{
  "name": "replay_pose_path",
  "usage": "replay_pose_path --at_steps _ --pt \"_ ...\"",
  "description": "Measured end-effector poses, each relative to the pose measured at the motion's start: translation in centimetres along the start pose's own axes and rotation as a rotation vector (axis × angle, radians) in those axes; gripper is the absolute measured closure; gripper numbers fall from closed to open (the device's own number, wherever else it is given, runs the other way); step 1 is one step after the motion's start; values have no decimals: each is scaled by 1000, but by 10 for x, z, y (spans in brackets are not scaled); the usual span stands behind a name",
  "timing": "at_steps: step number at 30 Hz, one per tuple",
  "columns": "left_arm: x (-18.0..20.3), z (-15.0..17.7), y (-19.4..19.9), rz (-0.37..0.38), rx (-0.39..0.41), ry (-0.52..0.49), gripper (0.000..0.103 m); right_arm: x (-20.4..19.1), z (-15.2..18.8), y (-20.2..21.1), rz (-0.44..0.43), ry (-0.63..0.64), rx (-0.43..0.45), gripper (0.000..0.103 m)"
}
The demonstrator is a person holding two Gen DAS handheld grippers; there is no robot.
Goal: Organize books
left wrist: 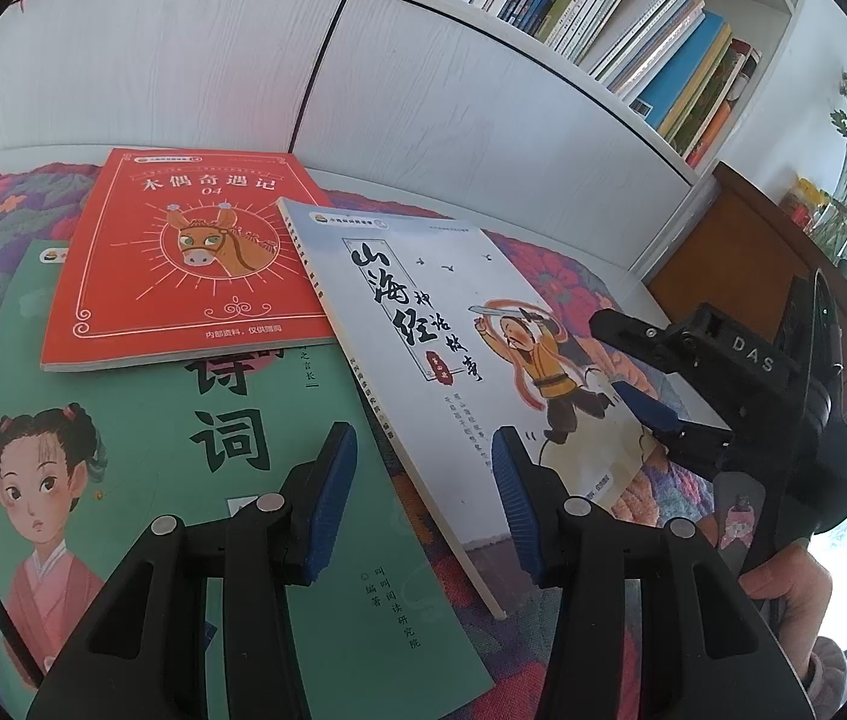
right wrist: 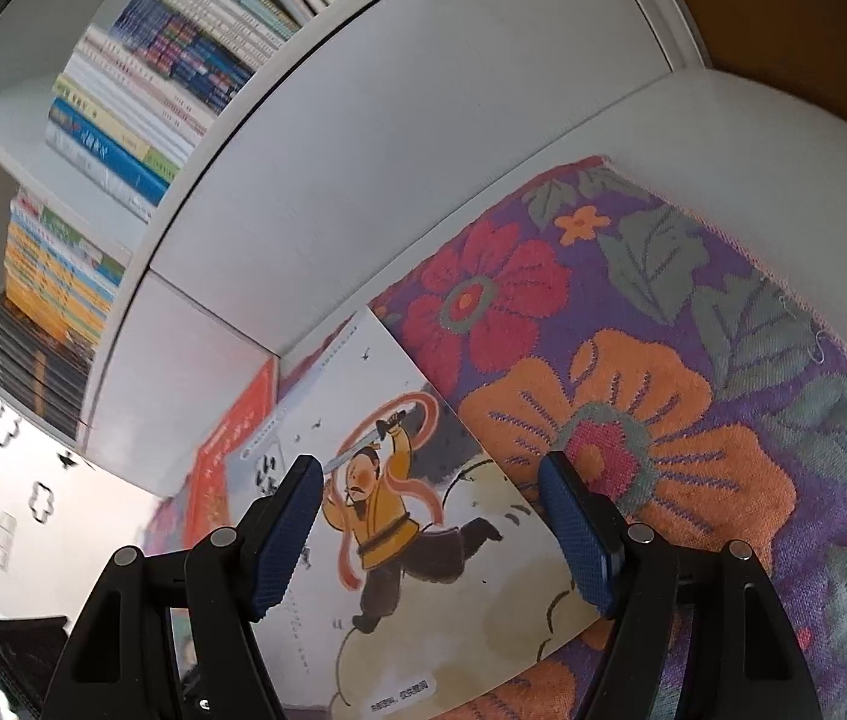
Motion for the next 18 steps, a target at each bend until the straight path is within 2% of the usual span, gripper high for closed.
replay_pose_path --at_steps 7,11,14,18 --pt "1 -1 0 11 -13 -15 57 -1 0 -2 8 14 -20 29" --pt "-2 -3 -1 60 -46 -6 55 0 -2 -4 -45 -63 -122 26" --pt "-7 -6 -3 103 -78 31 55 -9 -4 -9 -27 -4 -267 26" --pt "-11 -10 -5 153 -136 64 55 -4 -5 -6 -60 -35 -286 26"
Point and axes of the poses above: each gripper's, at about its wrist camera, not at the fingertips, and y roughly against the way its jaws point, x to its right, z to its underside, the point moved 2 cm from there along -y, roughly the way its jaws point, and after that the axes turned 13 degrees about -z, right-handed, at the moved point
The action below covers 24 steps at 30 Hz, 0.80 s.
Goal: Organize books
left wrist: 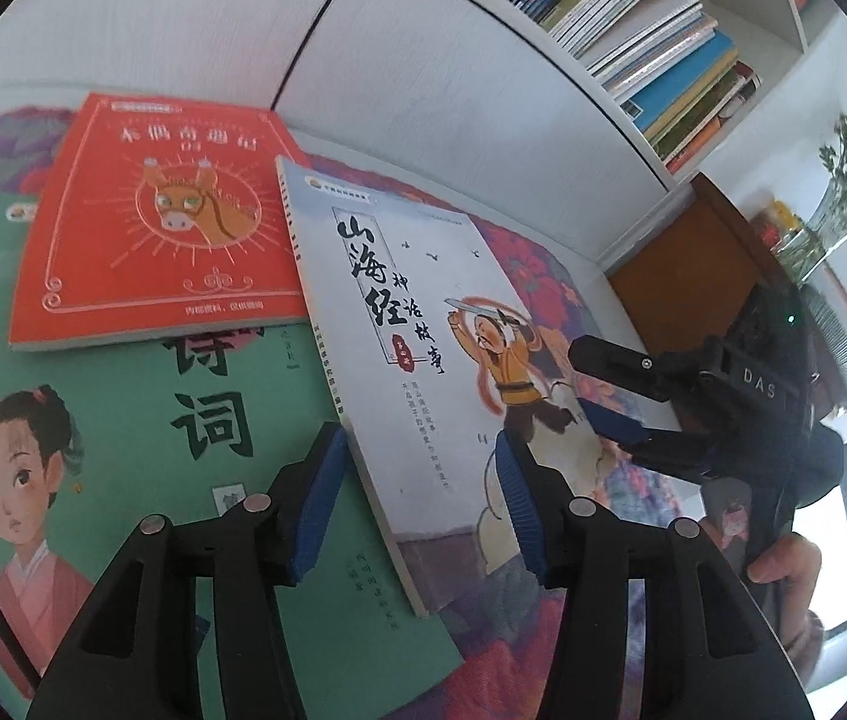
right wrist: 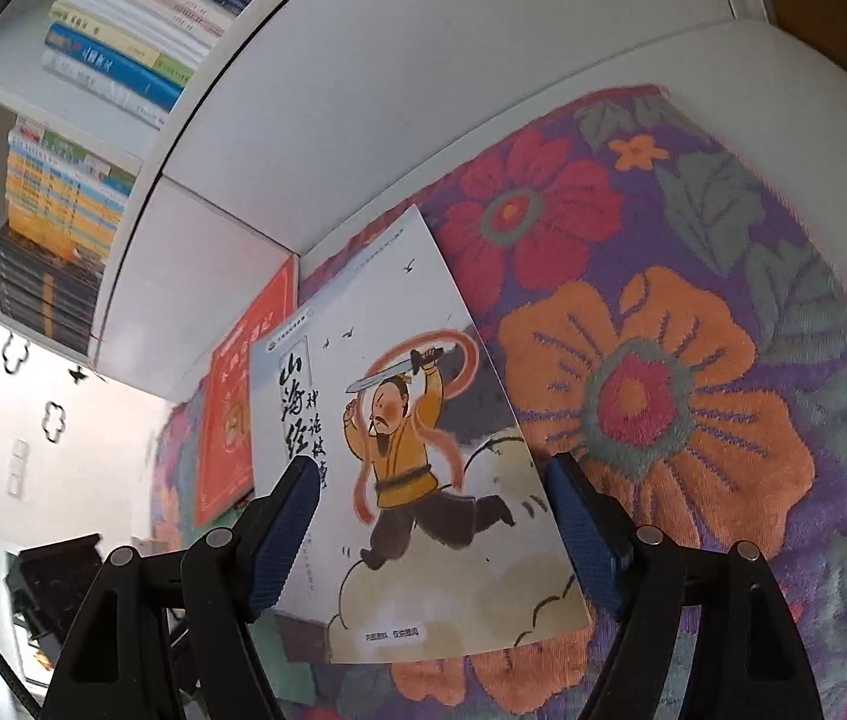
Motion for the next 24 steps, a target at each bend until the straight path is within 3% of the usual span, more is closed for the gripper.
replay_pose_path --at_steps 3,7,9,12,14,15,16,17,19,22,24 --pt "3 4 3 7 -50 -5 55 1 7 8 -6 -19 -43 25" --pt "14 25 17 -12 -122 -90 55 2 45 31 -38 -23 -88 24" --pt "19 49 33 -1 -171 -131 55 5 67 46 -75 -37 -89 24" --pt "12 86 53 20 -209 -85 55 2 113 75 -102 -62 -87 24" --pt "8 113 62 90 -277 -64 55 -9 141 87 -97 -21 -104 24" --pt "6 128 65 159 -337 -26 55 -15 164 89 -153 -10 -151 24" --pt "4 133 69 159 -345 -18 56 -17 176 89 -201 -20 -194 25" --pt "2 134 72 135 -343 -26 63 -17 192 85 -245 -42 -255 29" --pt "-4 127 71 118 -353 -17 64 -13 200 86 -212 -24 -261 48" --pt "-18 117 68 126 -370 25 64 3 190 94 -241 -82 -225 51" --pt "-22 107 68 89 -348 -6 64 12 182 95 -265 -97 -213 51"
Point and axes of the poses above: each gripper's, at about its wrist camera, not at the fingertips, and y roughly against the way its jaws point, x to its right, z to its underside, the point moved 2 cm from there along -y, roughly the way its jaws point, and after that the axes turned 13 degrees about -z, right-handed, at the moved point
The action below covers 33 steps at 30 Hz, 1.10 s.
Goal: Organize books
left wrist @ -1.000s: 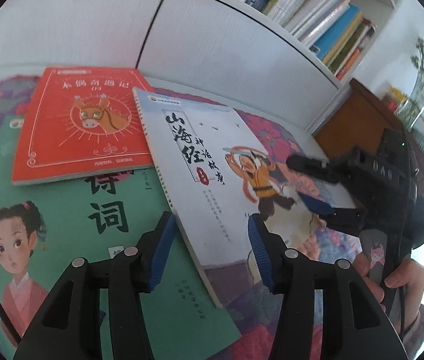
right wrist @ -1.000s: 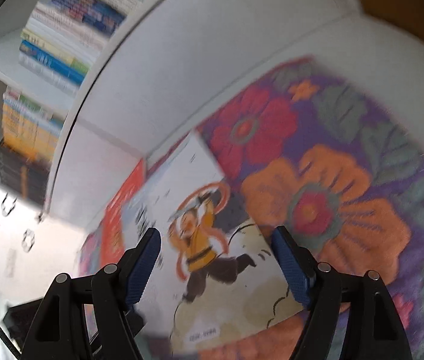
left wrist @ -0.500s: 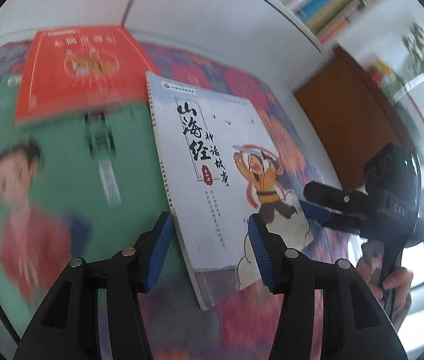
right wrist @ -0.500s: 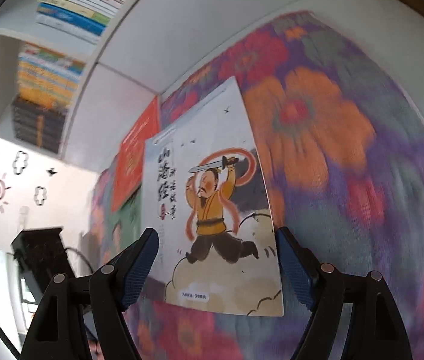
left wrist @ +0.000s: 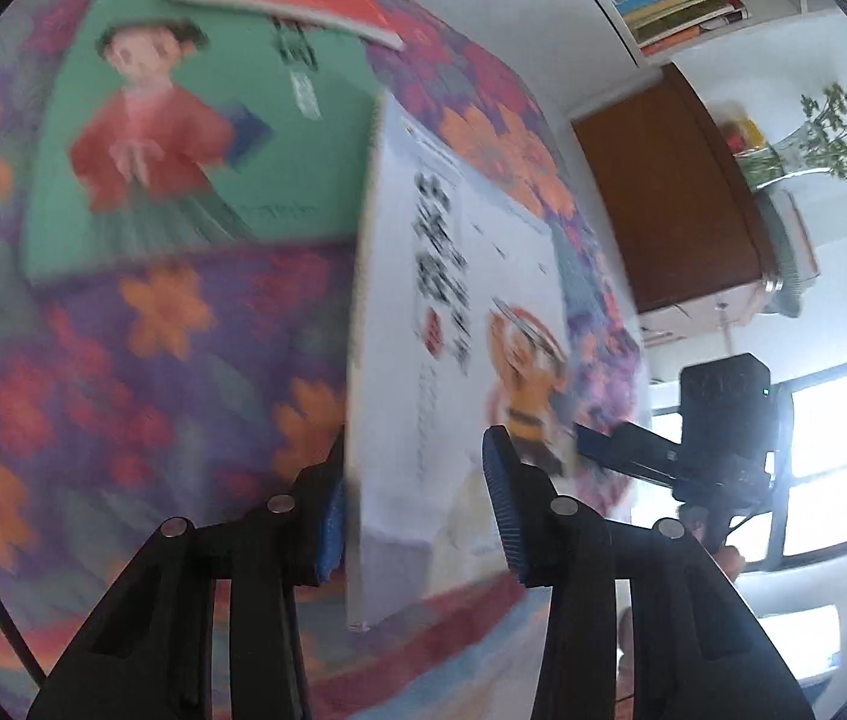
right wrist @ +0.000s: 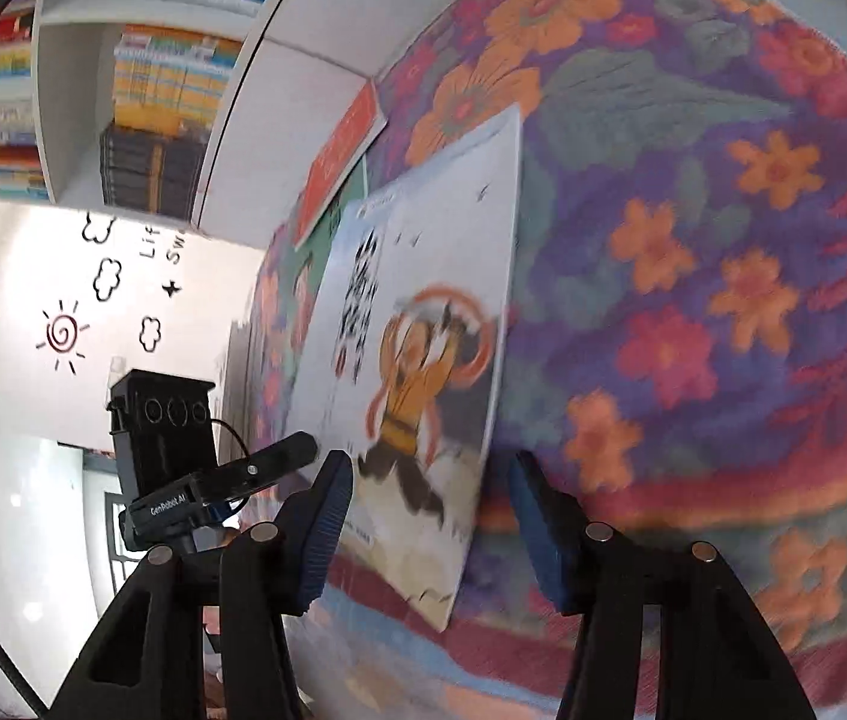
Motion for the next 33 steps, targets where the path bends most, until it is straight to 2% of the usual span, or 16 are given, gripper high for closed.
replay_pose_path --at_steps 4,6,11,13,15,16,18,20,23,30,33 --pt "-10 -17 -4 13 -39 -7 66 6 -4 -1 -37 -12 -8 51" --pt "-11 -28 -4 -24 -17 -19 68 6 -14 -4 -42 -14 -5 51" --pt "-10 -34 -7 -21 13 -62 72 -3 -28 -22 -13 41 -13 53" --pt "-10 -32 -7 -28 15 -89 72 -3 -32 -26 5 55 -8 61" --pt "-14 -34 -7 -16 6 -67 73 5 -37 -27 20 21 12 84" --pt "-16 -34 -6 -17 5 -54 76 9 -39 -26 30 -5 28 89" --pt "-14 -32 -4 -57 20 -73 83 9 -39 -26 39 -11 53 89" --pt "-5 -28 0 -127 40 -126 83 0 -36 -27 92 24 60 89" --pt "12 -22 11 -247 85 -231 83 -11 -33 -31 99 34 46 89" --pt "16 -18 50 -288 166 -305 83 -53 -26 -44 104 135 10 89" --pt "5 -19 67 -260 173 -303 83 -74 -23 -54 131 188 -3 89"
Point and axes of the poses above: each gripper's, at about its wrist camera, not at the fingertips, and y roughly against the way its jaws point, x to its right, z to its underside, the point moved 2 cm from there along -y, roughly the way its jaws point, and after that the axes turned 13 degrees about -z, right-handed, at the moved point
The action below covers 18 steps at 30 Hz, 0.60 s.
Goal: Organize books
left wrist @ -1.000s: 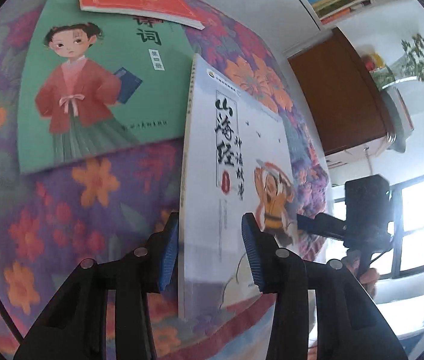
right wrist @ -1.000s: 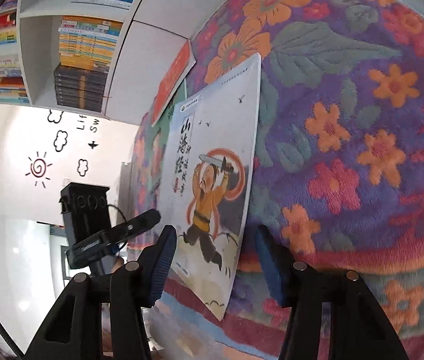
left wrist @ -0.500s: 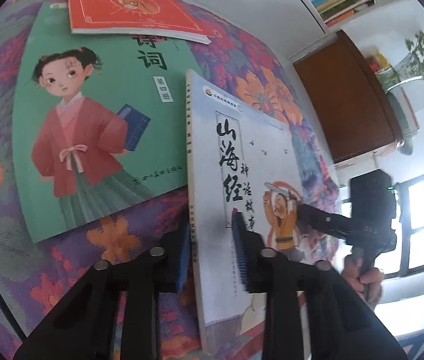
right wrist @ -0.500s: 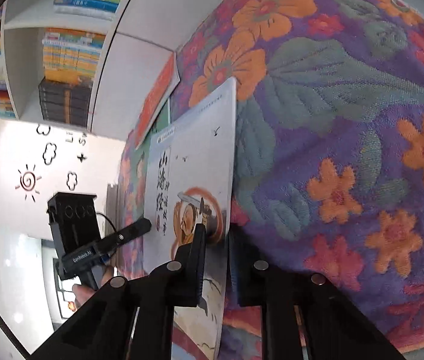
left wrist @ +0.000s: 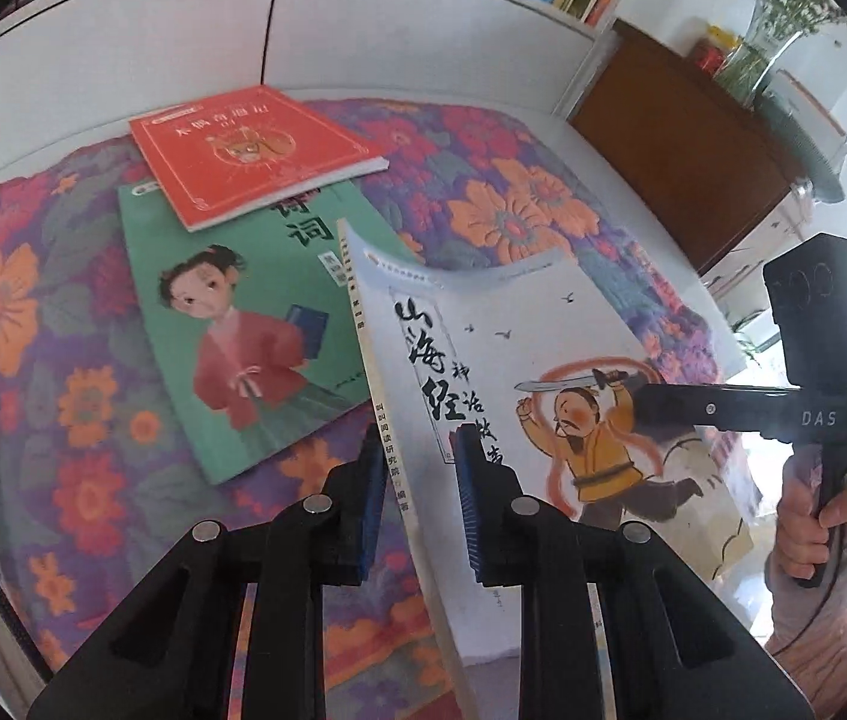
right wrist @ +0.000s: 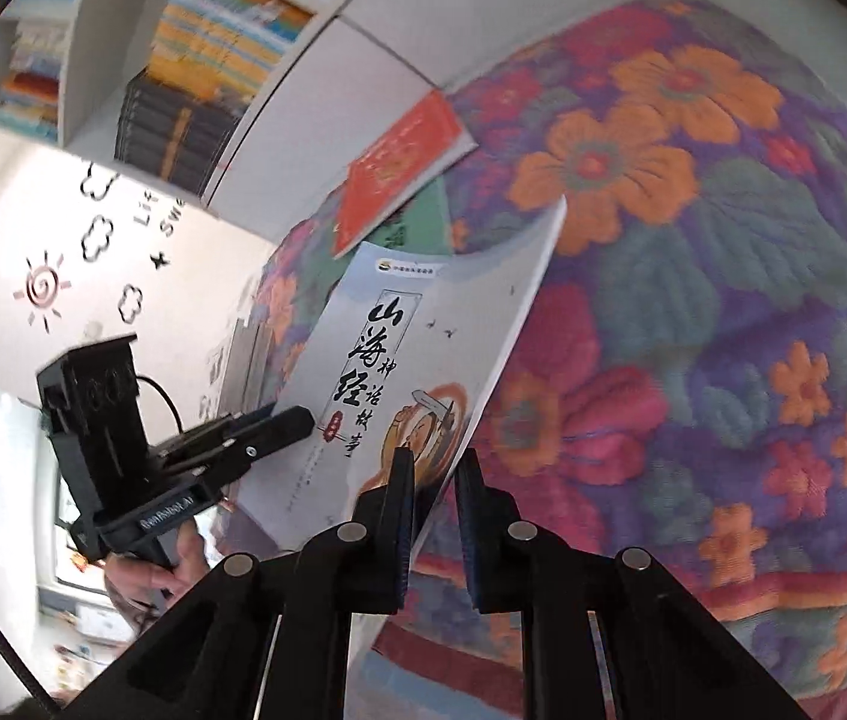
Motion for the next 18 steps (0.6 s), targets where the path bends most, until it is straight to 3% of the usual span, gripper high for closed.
replay_pose_path --at_steps 10,18 --pt "-55 10 65 -42 136 0 83 -87 -4 -34 11 163 -19 89" --pt "-130 22 112 -100 215 84 83 -160 -3 -90 -14 280 -50 89"
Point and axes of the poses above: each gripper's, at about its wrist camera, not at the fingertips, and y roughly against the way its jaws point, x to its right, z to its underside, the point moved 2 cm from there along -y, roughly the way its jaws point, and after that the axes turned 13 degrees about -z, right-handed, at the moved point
